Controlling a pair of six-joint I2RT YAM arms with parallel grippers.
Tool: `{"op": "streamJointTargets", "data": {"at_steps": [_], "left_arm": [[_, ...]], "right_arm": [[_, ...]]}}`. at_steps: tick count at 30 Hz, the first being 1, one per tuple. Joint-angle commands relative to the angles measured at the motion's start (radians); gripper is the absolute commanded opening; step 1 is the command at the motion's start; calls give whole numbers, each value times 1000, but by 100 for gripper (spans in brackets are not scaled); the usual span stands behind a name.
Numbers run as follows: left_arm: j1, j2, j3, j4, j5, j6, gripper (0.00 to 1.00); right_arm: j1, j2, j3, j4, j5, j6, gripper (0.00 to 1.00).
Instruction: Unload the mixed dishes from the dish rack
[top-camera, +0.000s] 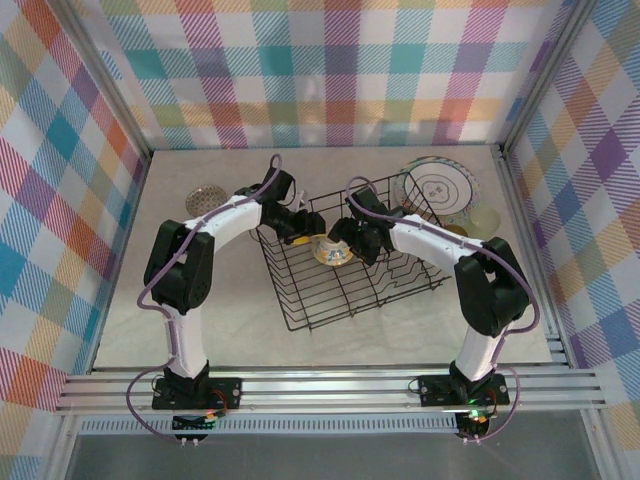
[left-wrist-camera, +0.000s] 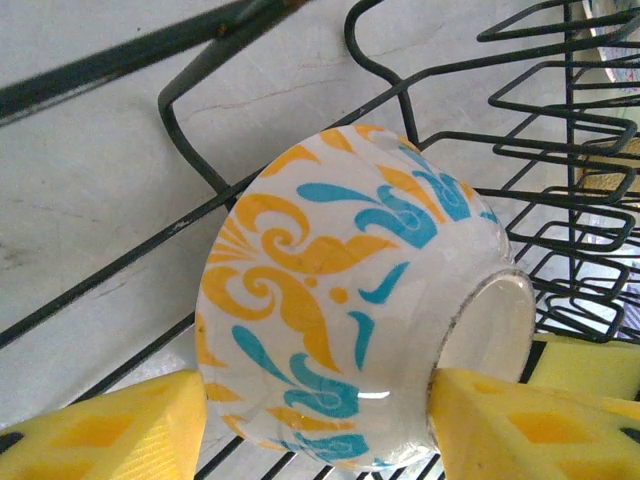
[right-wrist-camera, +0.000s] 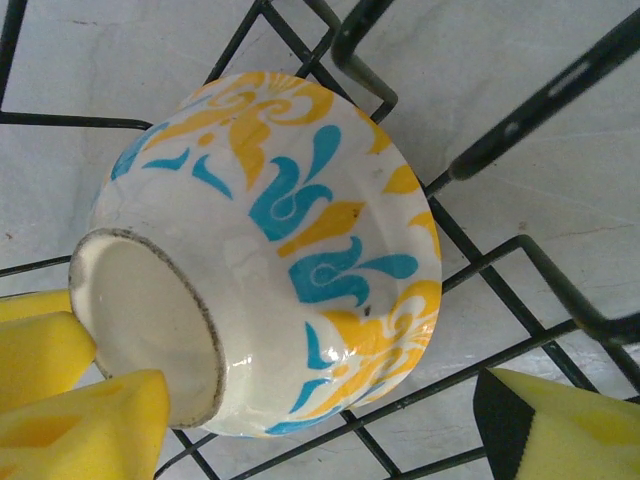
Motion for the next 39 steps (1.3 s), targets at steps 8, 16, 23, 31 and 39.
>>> {"op": "streamJointTargets", "data": {"at_steps": [8, 16, 23, 31, 39], "left_arm": [[-21, -58, -8, -9, 37, -51, 66], [-16, -79, 32, 62, 90, -109, 83], [1, -57, 48, 56, 84, -108, 88], [26, -11, 71, 34, 150, -81, 92], [43, 20, 95, -70, 136, -26, 92]], "right_arm": [[-20, 2, -78, 46, 16, 48, 72], [-21, -51, -175, 129, 27, 62, 57], [-20, -69, -248, 199, 17, 77, 47], [-22, -88, -311, 271, -3, 79, 32], [-41, -96, -368, 349, -33, 81, 24]]}}
